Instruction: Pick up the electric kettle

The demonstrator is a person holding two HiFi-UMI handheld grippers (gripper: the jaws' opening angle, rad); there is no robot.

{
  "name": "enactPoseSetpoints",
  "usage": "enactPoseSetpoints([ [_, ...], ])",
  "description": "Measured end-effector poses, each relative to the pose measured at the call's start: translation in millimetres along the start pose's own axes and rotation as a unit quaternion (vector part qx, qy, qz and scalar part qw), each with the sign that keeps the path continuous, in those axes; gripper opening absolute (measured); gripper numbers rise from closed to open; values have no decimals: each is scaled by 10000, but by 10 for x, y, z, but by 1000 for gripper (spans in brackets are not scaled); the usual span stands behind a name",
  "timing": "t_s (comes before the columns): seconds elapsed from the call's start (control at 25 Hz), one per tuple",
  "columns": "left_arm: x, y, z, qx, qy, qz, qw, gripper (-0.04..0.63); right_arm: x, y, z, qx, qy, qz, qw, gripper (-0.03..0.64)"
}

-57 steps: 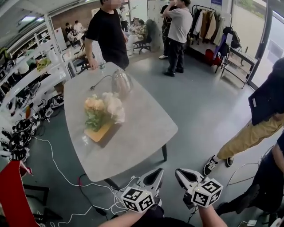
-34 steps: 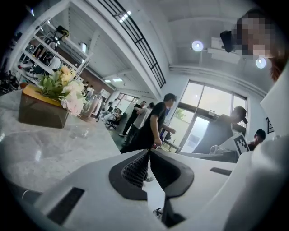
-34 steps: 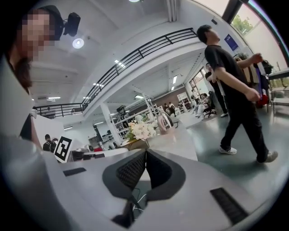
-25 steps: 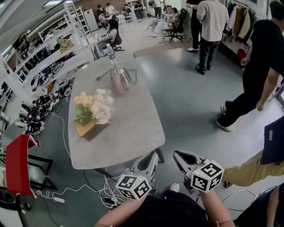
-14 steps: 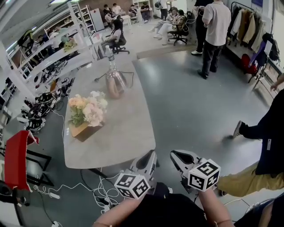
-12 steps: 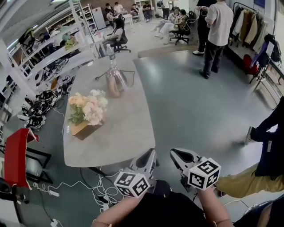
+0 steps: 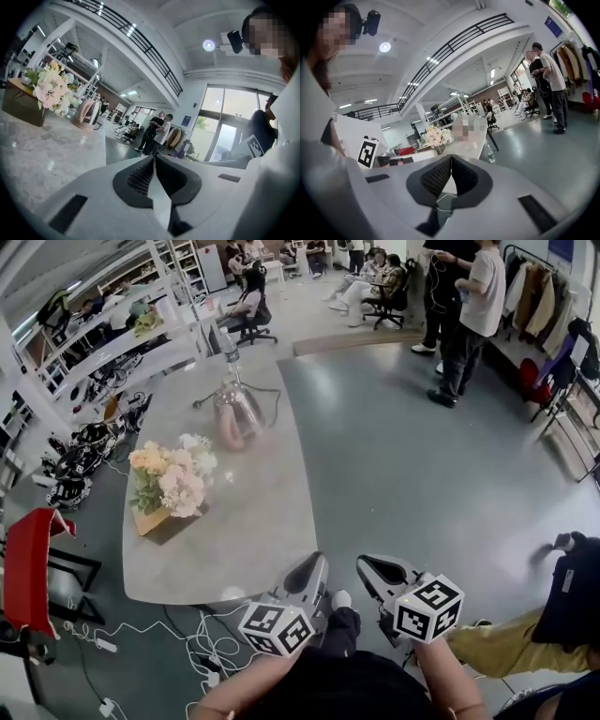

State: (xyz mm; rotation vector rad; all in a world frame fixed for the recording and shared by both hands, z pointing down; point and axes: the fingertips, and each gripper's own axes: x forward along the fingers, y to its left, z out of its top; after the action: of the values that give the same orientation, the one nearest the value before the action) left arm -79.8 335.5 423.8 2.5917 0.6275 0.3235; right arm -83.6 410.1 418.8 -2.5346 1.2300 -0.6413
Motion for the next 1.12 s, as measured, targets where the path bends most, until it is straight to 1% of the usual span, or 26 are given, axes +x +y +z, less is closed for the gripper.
enactPoseSetpoints([
  [0.16, 292, 114, 98, 43, -31, 32, 10000, 18, 173, -204, 181, -110, 54, 92, 9999, 6],
  [0.4, 836, 318, 276, -133, -119, 238, 9996, 18, 509, -652, 552, -267, 237, 294, 9989, 6],
  [0.48, 954, 417, 315, -182, -159, 336, 9991, 18, 650, -775, 613, -255, 288, 376, 9986, 6],
  [0.6, 1055, 582, 337, -206, -204, 482, 9984, 18, 863, -903, 638, -230, 361, 526, 9977, 6],
  [0.76, 1155, 801, 412, -326, -306, 707, 9965, 18, 1110, -1018, 740, -263, 461, 698, 9961, 6],
  [0.88, 1197, 942, 521, -309, -357, 825, 9955, 18, 1263, -1047, 840, -279, 467, 796, 9953, 6],
  [1.12, 1277, 1080, 660, -354, -570, 987, 9929, 18, 1554, -1187, 940, -272, 628, 928, 9933, 6],
])
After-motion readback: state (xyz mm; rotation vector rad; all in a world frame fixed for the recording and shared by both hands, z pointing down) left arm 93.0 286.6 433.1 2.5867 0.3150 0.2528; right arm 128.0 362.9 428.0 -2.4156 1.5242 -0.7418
